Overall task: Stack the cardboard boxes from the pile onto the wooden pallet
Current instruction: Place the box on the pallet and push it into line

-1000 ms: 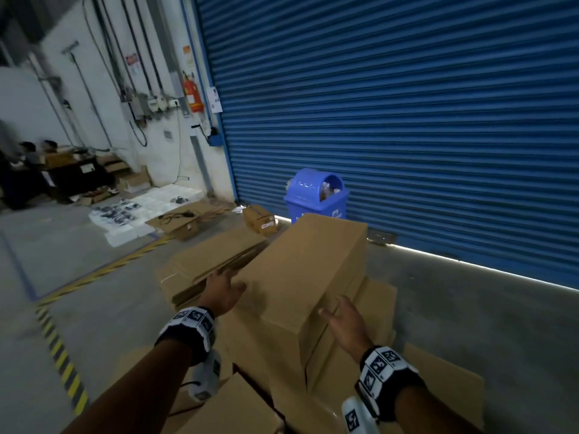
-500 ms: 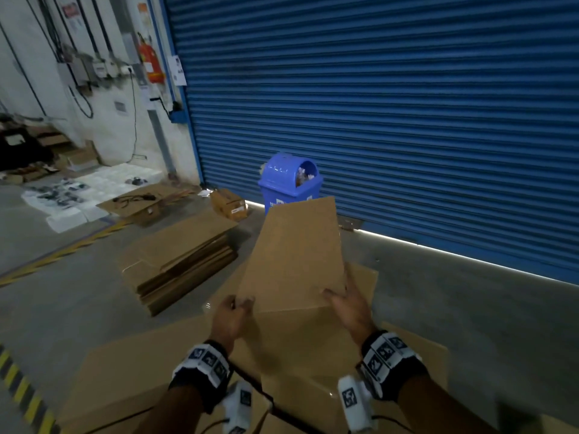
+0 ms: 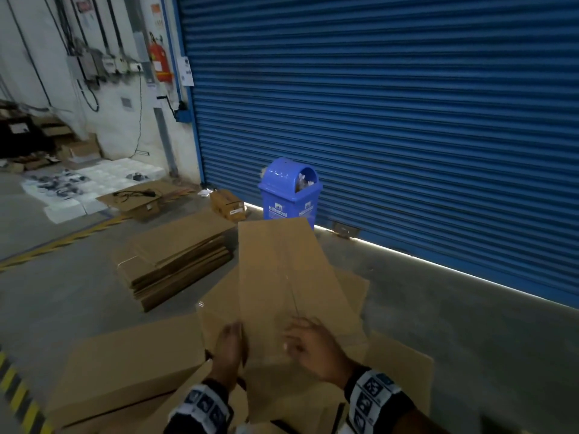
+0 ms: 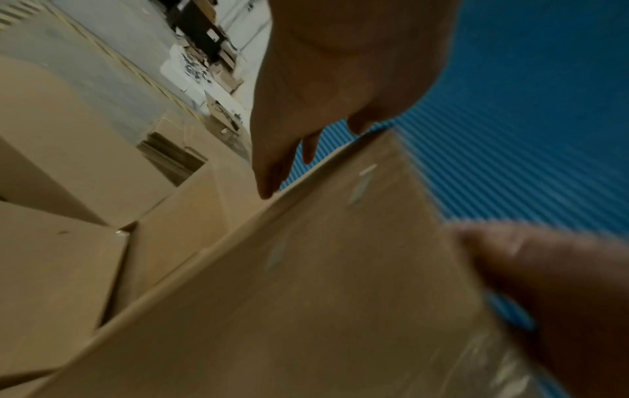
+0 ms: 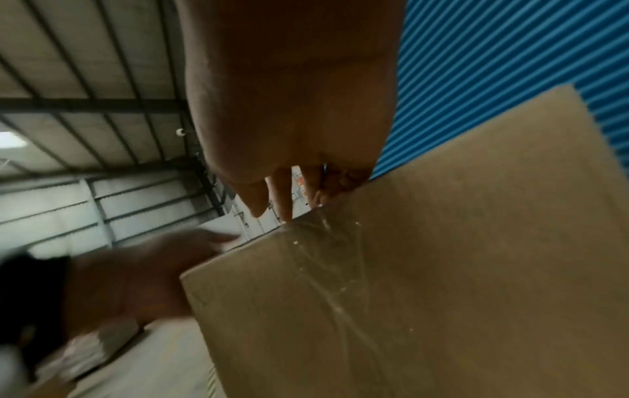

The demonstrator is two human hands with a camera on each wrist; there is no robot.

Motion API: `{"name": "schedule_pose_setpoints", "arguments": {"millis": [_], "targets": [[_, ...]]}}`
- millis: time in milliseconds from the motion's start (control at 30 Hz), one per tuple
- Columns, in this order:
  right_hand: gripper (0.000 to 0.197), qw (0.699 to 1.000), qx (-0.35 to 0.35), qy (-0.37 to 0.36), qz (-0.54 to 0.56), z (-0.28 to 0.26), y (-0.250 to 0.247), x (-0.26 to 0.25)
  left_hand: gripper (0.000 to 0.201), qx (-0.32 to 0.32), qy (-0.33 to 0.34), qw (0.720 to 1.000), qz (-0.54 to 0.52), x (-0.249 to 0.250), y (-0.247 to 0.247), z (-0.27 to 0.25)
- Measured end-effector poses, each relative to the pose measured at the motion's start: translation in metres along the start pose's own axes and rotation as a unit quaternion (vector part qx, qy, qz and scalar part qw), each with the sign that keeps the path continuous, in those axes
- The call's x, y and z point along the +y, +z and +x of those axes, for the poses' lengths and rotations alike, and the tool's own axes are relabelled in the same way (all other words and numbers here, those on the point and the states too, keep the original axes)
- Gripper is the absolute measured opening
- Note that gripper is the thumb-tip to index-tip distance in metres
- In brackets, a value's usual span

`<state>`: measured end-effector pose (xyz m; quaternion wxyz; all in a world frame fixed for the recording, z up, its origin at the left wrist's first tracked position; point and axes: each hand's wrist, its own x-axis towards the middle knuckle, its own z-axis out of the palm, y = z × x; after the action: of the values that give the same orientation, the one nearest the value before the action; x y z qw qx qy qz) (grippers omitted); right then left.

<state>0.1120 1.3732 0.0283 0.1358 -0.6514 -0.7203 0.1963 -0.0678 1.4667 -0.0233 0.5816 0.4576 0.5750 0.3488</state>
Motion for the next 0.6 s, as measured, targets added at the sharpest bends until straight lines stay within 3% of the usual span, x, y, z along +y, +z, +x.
{"name": "schedule_pose_setpoints", "arguments": {"millis": [67,133,200,300,367,500,600], "targets": [[0.034,0.999,0.038,0.001,0.008,0.003,-0.001,0.003,0.028,0.015,0.050,0.999,0.004,0.029,-0.003,0.011],[0.040,0.995,0.090,0.048,-0.022,0.009,-0.009,0.014,0.052,0.012,0.048,0.995,0.086,0.049,0.001,0.018],[0.058,0.979,0.131,0.132,-0.080,0.014,-0.023,0.030,0.063,-0.008,0.045,0.988,0.148,0.050,0.011,0.022],[0.068,0.953,0.093,0.280,-0.066,0.012,-0.033,0.058,0.062,-0.033,0.029,0.993,0.108,0.029,0.017,0.016],[0.079,0.957,0.077,0.278,0.018,0.004,-0.025,0.069,0.065,-0.037,0.034,0.998,0.049,0.015,0.014,0.003],[0.097,0.949,0.133,0.257,0.128,-0.019,-0.011,0.081,0.040,-0.073,0.104,0.992,0.021,-0.005,0.001,-0.031],[0.110,0.932,0.102,0.258,0.232,-0.036,-0.010,0.091,0.036,-0.091,0.053,0.994,-0.008,-0.026,-0.020,-0.059]]}}
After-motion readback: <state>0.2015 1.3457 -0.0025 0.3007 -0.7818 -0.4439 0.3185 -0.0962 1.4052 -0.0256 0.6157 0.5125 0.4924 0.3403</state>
